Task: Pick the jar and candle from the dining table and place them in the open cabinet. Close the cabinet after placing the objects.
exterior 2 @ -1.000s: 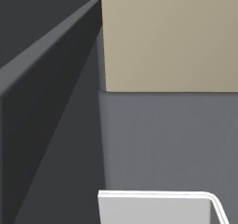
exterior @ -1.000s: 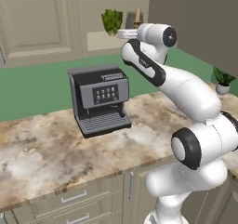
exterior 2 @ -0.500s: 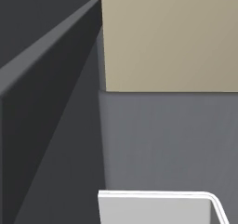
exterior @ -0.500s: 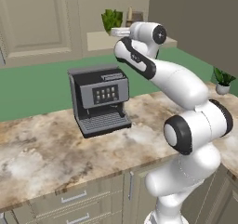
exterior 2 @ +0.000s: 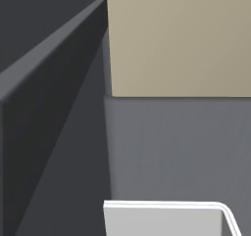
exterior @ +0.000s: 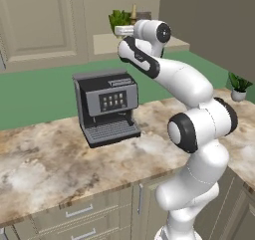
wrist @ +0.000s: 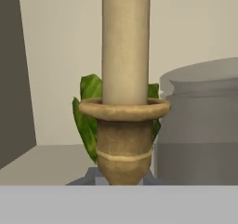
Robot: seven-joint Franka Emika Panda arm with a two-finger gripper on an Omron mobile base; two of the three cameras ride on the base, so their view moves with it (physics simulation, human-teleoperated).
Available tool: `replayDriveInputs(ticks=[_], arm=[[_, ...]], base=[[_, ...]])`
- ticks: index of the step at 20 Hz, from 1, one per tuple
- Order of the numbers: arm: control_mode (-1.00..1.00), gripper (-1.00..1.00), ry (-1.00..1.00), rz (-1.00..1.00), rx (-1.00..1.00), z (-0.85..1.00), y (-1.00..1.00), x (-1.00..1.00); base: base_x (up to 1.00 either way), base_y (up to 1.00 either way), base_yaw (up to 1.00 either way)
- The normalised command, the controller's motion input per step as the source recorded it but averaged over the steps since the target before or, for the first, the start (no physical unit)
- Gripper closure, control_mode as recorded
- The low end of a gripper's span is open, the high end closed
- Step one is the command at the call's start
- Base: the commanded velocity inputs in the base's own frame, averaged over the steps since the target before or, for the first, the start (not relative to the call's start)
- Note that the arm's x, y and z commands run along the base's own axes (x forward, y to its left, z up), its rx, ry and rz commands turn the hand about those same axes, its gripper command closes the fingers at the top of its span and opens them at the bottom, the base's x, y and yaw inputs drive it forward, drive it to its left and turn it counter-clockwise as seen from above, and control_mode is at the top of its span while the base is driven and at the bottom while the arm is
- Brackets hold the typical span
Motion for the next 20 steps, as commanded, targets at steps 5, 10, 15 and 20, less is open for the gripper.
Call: replayDriveInputs(ticks=[5,10,15,20], arm=[[-1.0,1.0,0.0,0.0,0.0,-0.31,0.05,0.19],[-1.0,1.0,0.0,0.0,0.0,-0.14,0.01,0.01],[-1.0,1.0,0.0,0.0,0.0,0.0,0.0,0.0],[-1.0,1.0,0.0,0.0,0.0,0.0,0.0,0.0]], base=[[0.0,0.0,0.0],[0.0,0.0,0.0],[0.0,0.0,0.0],[0.0,0.0,0.0]])
